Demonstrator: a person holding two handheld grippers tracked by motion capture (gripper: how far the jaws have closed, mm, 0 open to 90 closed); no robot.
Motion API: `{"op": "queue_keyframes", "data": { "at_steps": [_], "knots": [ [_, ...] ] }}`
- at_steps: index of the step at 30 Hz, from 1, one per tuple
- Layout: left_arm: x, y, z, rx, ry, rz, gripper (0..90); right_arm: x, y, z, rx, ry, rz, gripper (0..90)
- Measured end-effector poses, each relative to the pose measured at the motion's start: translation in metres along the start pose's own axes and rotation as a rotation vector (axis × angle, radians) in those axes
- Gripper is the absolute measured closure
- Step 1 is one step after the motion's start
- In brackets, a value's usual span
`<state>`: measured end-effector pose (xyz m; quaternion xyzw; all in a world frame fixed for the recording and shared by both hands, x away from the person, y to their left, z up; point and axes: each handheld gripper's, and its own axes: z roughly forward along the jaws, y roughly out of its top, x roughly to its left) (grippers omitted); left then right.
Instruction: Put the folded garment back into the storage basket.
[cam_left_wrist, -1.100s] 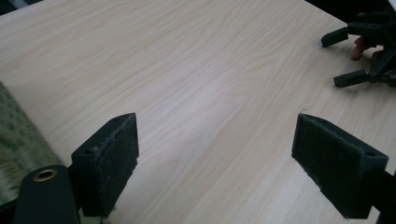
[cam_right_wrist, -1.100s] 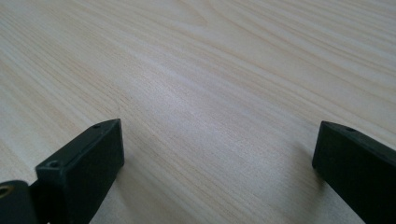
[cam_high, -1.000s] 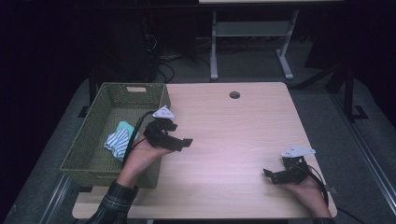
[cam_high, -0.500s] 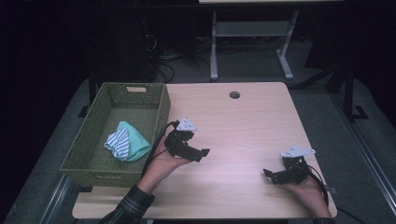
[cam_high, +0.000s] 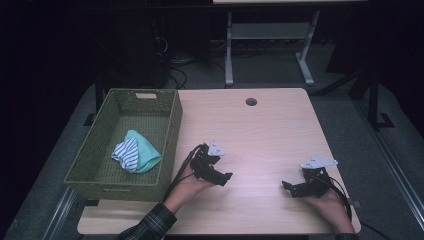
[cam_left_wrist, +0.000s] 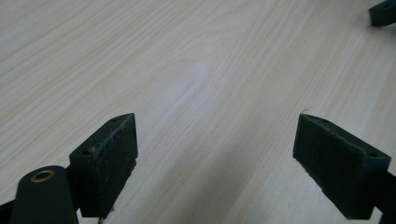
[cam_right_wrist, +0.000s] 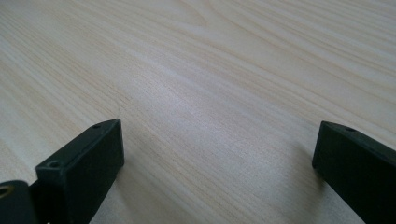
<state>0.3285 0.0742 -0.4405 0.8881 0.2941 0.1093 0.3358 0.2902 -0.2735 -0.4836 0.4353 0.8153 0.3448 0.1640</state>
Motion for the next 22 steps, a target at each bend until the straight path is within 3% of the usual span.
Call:
{"op": "queue_keyframes", "data": {
  "at_steps": [11, 22],
  "knots": [
    [-0.001, -0.013, 0.021, 0.075, 0.005, -0.001, 13.2, 0.000, 0.000, 0.000, 0.000, 0.000, 0.000, 1.7],
    [-0.001, -0.016, 0.022, 0.062, 0.008, -0.001, 12.4, 0.000, 0.000, 0.000, 0.000, 0.000, 0.000, 1.7]
  ]
}}
